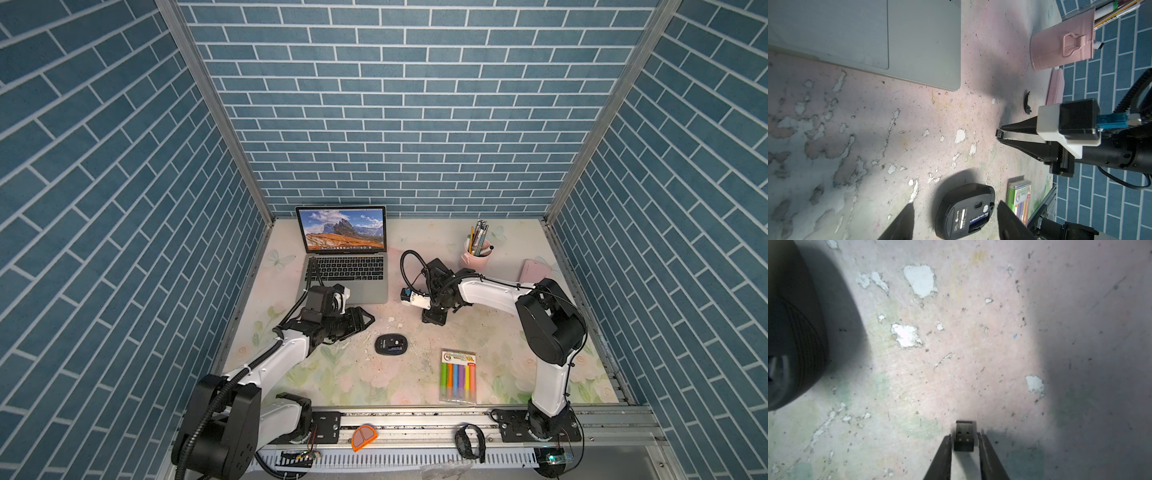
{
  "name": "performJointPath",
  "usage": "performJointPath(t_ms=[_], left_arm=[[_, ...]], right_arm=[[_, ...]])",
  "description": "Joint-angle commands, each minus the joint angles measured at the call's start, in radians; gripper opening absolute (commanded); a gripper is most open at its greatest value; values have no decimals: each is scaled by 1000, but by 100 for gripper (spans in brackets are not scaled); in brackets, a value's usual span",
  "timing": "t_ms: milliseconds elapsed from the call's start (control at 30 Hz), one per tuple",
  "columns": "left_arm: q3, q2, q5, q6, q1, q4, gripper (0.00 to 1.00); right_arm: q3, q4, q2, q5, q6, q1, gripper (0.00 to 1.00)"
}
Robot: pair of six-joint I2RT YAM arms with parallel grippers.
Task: Insert the wireless mouse receiver into the laptop
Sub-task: Pick up the USB plug at the center of the board.
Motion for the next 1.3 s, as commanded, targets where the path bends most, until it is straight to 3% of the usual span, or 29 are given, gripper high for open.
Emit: performJointPath(t_ms=[0,1267], left_arm=[[-4,-11,2,15,10,-9,64],[11,-15,9,34,29,-36,64]], right_arm=[[23,-53,25,-27,18,-6,23],[64,-108,83,-85,40,-6,20]])
